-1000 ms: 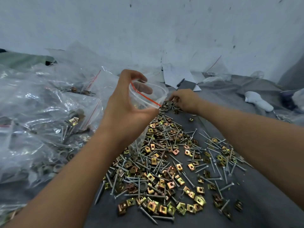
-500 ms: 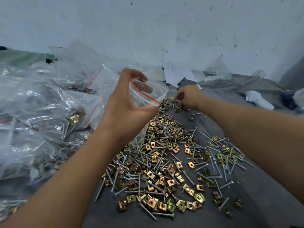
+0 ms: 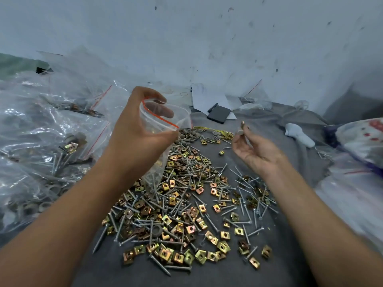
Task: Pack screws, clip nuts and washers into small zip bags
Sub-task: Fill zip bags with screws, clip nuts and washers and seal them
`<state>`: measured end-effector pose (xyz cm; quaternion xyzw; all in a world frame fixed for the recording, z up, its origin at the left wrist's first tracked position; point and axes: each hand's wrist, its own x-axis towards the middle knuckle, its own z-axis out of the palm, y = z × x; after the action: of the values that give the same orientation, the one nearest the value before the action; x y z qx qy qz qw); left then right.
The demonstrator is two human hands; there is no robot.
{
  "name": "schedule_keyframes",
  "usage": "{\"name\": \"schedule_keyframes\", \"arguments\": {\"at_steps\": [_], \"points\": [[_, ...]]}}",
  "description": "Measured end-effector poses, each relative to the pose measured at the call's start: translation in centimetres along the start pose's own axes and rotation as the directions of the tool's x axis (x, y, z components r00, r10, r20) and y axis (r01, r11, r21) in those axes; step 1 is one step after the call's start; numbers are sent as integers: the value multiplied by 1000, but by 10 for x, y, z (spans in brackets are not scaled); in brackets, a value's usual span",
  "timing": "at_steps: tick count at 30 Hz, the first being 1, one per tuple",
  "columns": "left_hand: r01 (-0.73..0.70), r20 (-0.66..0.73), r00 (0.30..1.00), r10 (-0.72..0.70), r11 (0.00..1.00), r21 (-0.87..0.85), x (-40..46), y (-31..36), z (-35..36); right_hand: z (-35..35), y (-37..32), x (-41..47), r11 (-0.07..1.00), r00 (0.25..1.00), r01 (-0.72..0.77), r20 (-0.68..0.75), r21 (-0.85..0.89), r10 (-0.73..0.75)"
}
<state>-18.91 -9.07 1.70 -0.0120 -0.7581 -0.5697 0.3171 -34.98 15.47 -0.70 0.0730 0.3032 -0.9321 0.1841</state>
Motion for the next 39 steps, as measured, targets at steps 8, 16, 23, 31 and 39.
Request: {"name": "schedule_keyframes", "arguments": {"at_steps": [8,16,23,31,39], "points": [[-3,25,1000,3,1000,-11,-2,-1,6,-7,5,-27,945,987,81,-110,-316,-121],[20,35,999,-19,1000,-13,-1,-6,7,-1,13,-49,996,997,65,47,67,-68],[37,25,999,-35,997,-63,-4,-1,10,11,21,-65,946,998,-2,-52,324,20],[1,101,995,5,998,-58,-11,3,14,7,28,-82,966,990,1,135,260,-37],[-133,338,938,81,982,136,-36,7,49,20,33,-97,962,967,-1,244,274,-68]]}}
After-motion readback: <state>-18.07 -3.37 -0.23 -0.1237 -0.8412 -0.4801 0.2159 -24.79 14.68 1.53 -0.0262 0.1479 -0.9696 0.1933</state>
